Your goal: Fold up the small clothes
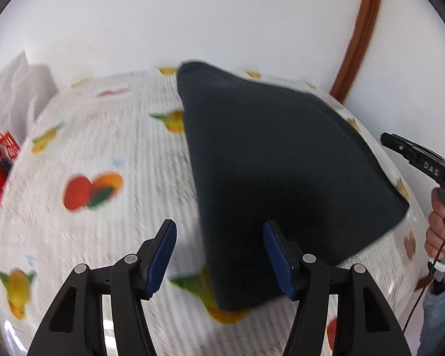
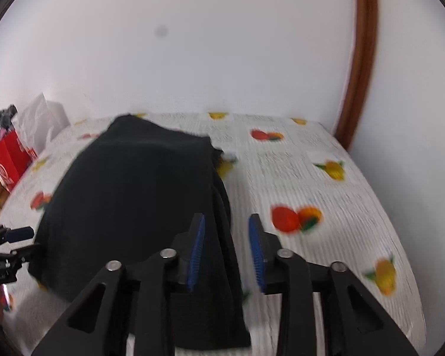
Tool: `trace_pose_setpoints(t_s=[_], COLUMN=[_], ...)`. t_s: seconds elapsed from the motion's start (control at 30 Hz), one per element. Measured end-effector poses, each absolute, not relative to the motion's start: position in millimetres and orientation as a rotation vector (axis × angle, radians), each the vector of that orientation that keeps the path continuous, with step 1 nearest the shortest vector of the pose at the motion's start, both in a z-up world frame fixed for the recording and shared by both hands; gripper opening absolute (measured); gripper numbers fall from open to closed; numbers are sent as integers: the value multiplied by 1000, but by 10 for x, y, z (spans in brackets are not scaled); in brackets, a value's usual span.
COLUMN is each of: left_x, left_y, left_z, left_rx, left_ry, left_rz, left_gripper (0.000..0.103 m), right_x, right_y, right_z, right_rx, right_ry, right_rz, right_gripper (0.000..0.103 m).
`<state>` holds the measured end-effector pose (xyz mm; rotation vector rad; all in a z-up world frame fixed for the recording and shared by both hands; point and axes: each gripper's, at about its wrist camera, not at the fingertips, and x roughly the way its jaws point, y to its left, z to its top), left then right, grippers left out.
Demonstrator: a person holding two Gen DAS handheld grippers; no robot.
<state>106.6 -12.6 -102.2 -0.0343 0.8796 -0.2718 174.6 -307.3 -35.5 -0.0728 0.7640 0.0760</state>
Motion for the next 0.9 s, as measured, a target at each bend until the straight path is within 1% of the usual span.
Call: trace_pose_setpoints(t_s=[0.2,0.23,0.3,0.5,0.53,0.57,0.6,0.67,0.7,0.77,0.83,0.87,0.9], left_x=[1476,1563,1657,1774,1791,1804,1814,1819,1818,1805,1791,1780,1777], left_y=[-71,-93,-151,-315,-305,-292,-279,-261,-258,-272,-293,-297,-289], left_z=[-920,-929,-960,-1068,-1091,-1107,-1120,-1138,-1144,-1146,-1143,-1138,-1134], left_rx=[-35,-33,-16,44,32,21,9,-4,-4,6,24,27,27], left_ry=[878,887,899,910,917,922,927,930,929,923,918,914,914], left_rz=[-253,-270,-310,-364,-369,-375,-382,-393,-395,-400,-393,-392,-390], left_gripper=[64,65,69,75,76,76,77,77,77,77,77,77,77], right_x=[2474,2585,2810,3378,3449,3507,3534,3381,3330,3392,3552,3600,3596], right_y=[-2939,-2921,-2910,-2896,-2887,-2880,-2859,-2893,-2924,-2975,-2990,-3018,-3065], right_z=[-461,-492,-559,-813,-842,-865,-842,-671,-632,-702,-877,-918,-892], right_rx=[-86,-75,-32,80,95,100,82,53,50,81,91,84,98], right_ry=[856,872,891,963,975,986,978,815,765,799,912,958,964], right_rz=[101,105,110,91,106,130,181,207,213,200,161,125,127], right_gripper=[38,38,38,38,32,24,8,7,7,7,7,9,18])
